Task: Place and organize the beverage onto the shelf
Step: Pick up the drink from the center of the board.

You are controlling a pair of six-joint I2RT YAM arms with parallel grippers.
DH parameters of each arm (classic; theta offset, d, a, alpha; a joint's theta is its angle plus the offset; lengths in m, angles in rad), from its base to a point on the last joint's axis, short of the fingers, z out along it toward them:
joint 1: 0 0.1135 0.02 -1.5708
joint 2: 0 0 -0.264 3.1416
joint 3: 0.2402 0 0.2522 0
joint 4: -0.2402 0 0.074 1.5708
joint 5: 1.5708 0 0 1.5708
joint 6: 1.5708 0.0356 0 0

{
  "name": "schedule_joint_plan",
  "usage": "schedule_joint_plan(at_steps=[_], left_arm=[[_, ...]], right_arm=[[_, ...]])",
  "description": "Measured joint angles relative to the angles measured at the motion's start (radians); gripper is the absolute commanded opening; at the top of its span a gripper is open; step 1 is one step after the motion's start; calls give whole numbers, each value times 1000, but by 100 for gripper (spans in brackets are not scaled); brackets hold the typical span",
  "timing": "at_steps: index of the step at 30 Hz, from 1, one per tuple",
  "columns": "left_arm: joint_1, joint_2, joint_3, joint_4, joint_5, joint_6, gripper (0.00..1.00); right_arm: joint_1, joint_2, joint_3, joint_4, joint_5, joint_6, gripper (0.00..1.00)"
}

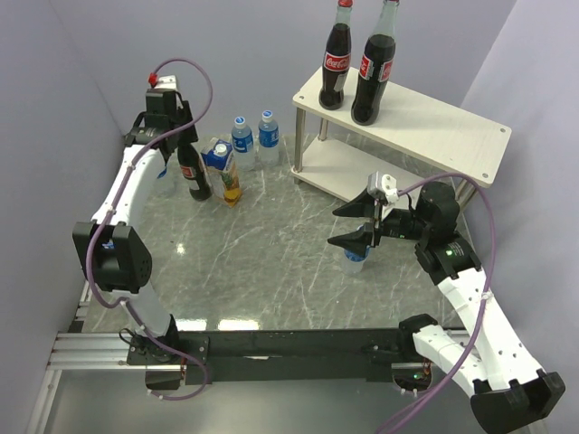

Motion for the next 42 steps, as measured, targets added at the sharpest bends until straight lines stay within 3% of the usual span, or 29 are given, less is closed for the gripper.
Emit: schedule_joint_plan(at_steps=[3, 4, 6, 7, 17, 30, 35, 42], left_arm=[[-25, 15, 21, -23, -36, 15, 33], [-29, 19, 31, -29, -41, 19, 20], [-35, 26, 45, -43, -55, 27, 4], [-39, 27, 46, -45, -62, 25, 0], [-106, -20, 12, -84, -172, 40, 0], [-190, -395, -231, -255, -194, 39, 0], [-263, -500, -275, -299, -177, 31, 0], [-406, -513, -276, -358, -134, -6, 0]], right_arm=[[-4, 0, 0, 0, -2, -2, 75], [-5, 0, 0, 0, -2, -2, 75], [-9, 0, 0, 0, -5, -3, 75], [-10, 0, 0, 0, -5, -3, 75], [-16, 3, 0, -1, -15, -3, 75], [-4, 44, -15, -6, -50, -40, 75], [142, 85, -15, -4, 16, -101, 76], [426, 234, 9, 24, 224, -169, 80]])
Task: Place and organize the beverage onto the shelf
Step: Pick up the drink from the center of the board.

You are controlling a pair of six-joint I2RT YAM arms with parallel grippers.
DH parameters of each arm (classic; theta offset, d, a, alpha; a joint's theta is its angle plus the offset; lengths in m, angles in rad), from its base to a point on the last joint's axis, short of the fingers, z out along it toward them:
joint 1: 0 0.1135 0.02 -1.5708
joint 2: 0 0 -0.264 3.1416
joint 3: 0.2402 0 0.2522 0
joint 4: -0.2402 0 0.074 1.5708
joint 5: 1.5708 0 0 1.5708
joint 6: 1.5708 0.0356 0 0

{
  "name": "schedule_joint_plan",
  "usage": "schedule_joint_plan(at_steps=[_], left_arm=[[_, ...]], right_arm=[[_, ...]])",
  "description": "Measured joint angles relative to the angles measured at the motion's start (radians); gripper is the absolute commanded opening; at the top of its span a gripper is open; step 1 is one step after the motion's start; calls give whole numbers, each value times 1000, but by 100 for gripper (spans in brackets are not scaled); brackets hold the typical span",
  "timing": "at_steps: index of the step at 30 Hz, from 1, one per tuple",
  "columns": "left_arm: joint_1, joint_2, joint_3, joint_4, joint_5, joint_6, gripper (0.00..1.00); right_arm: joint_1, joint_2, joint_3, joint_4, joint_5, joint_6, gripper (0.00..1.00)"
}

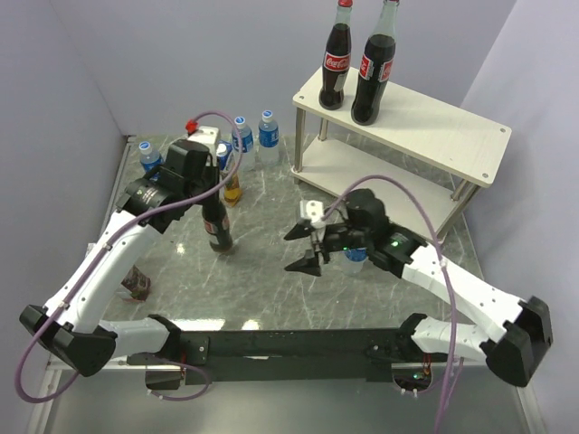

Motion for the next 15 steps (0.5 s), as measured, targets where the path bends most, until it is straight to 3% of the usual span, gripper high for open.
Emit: schedule_joint_plan(at_steps=[8, 15], left_arm=[[-158, 37, 125, -72, 44, -48, 0], [-229, 95, 295, -103, 60, -60, 0]], right_arm=[[219, 136, -8, 274, 296, 61, 85], [248, 218, -42, 491, 568, 163, 88]])
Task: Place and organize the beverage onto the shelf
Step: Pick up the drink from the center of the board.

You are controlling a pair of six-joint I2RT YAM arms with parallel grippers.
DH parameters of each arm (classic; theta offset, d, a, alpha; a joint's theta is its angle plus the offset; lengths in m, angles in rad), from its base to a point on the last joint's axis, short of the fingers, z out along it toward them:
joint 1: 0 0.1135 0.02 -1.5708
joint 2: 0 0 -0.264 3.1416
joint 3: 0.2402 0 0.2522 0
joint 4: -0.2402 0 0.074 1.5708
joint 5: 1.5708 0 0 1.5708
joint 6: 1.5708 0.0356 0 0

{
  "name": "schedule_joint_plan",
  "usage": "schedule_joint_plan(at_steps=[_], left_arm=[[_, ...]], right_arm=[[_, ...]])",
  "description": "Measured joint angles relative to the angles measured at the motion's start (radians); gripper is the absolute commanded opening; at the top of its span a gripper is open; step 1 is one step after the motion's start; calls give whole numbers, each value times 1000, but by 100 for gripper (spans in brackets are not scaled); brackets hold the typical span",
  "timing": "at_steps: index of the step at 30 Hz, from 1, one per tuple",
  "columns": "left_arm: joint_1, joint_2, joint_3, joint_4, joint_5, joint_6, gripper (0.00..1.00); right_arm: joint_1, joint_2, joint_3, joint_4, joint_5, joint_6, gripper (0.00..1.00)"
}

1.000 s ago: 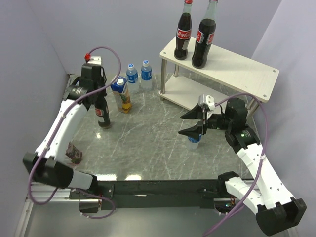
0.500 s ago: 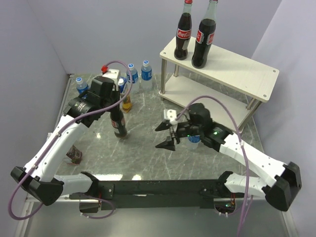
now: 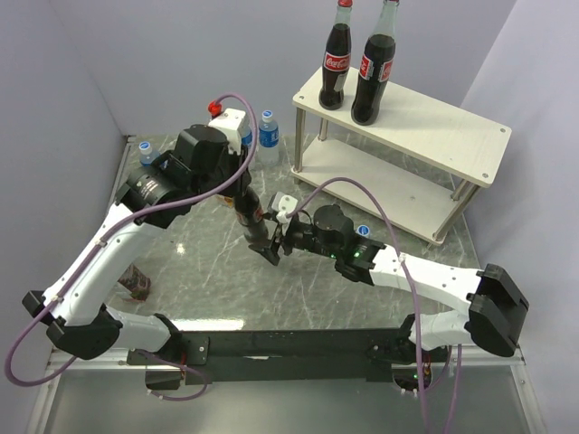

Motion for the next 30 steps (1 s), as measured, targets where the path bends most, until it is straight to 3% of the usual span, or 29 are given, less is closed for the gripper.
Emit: schedule_joint_plan(at_steps=[18, 30], left_arm=[[-89, 102, 197, -73, -29, 8, 0], [-99, 102, 224, -73, 10, 0, 1]], right_arm=[[0, 90, -30, 165, 266, 45, 90], [0, 91, -68, 245, 225, 53, 89]])
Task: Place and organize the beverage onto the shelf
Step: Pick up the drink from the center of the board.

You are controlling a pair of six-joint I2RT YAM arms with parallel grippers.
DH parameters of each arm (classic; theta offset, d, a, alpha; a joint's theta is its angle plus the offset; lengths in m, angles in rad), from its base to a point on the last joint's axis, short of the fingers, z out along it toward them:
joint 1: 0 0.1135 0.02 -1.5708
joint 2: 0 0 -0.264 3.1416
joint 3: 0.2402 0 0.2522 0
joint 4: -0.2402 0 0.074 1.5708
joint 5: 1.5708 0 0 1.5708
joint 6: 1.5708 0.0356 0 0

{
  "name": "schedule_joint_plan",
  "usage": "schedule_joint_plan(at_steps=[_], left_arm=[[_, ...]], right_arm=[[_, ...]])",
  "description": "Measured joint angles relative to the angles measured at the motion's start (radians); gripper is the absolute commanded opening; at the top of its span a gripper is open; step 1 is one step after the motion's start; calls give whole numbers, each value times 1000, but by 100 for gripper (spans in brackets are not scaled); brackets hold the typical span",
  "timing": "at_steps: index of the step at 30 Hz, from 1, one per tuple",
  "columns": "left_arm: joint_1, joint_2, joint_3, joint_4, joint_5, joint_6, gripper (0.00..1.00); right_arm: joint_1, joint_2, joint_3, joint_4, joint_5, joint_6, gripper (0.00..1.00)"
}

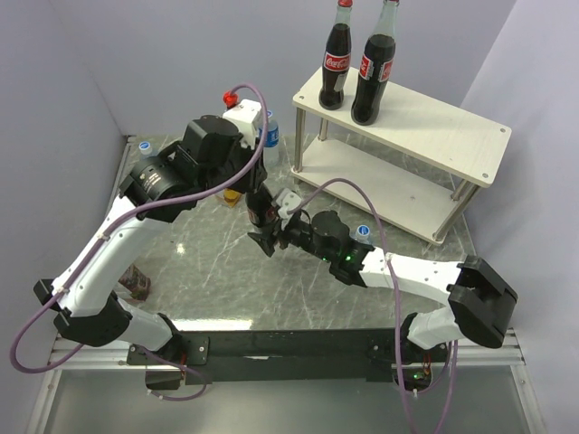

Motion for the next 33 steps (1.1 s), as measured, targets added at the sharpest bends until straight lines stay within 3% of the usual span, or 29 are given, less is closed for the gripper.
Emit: schedule_joint_plan(at_steps=[13, 23, 26, 27, 30, 33], left_arm=[[0, -18, 45, 2, 43, -30, 0], [0, -33, 45, 24, 56, -47, 0], [0, -38, 45, 27, 56, -48, 0], [0, -39, 45, 29, 56, -48, 0], [0, -45, 44, 31, 55, -48, 0], [0, -53, 35, 35, 54, -50, 0]], right_arm=[[-21, 5, -92, 288, -61, -10, 89], [-29, 30, -89, 327, -53, 0, 82], [-31, 31, -88, 332, -53, -2, 66], [-32, 31, -88, 332, -55, -4, 51], [-40, 31, -87, 338, -72, -14, 20], [-47, 27, -87, 336, -94, -20, 0]])
